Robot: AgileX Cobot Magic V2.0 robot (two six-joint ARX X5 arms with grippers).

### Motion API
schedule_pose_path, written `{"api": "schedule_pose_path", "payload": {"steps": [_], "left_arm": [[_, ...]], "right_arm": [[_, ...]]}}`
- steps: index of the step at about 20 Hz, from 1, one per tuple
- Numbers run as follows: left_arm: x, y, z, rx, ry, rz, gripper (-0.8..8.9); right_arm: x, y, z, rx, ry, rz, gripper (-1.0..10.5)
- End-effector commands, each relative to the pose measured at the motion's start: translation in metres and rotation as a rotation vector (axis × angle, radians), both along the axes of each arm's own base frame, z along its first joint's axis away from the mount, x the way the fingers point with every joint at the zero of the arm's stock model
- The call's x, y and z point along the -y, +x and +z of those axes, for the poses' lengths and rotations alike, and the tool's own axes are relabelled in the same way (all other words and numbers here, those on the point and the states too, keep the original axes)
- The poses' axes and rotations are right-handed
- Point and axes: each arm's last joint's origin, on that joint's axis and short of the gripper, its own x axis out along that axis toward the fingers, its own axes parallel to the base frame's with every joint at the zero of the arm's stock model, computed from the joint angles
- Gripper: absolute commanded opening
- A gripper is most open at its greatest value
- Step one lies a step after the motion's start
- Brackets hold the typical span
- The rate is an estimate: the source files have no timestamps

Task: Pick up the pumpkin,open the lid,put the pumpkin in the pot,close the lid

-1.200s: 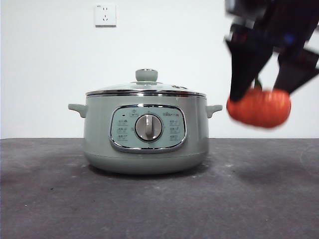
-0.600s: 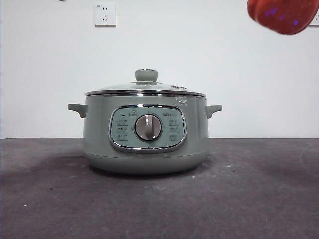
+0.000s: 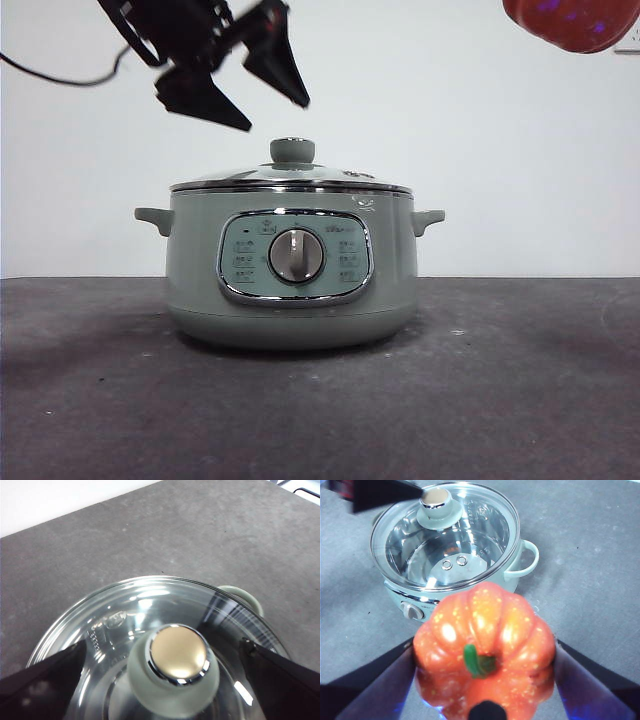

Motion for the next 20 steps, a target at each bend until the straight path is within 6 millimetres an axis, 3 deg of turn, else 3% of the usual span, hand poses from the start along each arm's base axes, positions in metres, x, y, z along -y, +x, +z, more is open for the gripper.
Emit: {"api": "schedule_pose_path", "payload": {"steps": [1,6,12,14,16,20], "left_arm": [[0.008,0.007,-0.008,0.024,0.006,-0.009,7.54],[0.022,0.013,-0.028,-0.016,0.030,-0.027,7.54],[0.026,0.013,-0.030,-0.003,0.056,0.009,7.30],[0.026,0.013,-0.030,-0.006,0.057,0.008,4.80],[0.026,0.012,-0.031,-0.010,0.053,-0.001,2.93],[0.026,0.012,-0.031,-0.016,0.056,-0.002,1.37]], "right_arm": [[0.000,0.000,0.001,0.002,0.013,-0.009,-0.1],[0.000,0.000,0.001,0.003,0.013,-0.009,-0.1],[0.000,0.000,0.001,0.003,0.012,-0.009,-0.1],[0.000,0.000,0.001,0.003,0.012,-0.010,-0.1],[0.000,0.000,0.001,0.003,0.012,-0.010,-0.1],[0.000,0.000,0.001,0.004,0.012,-0.010,-0.1]]}}
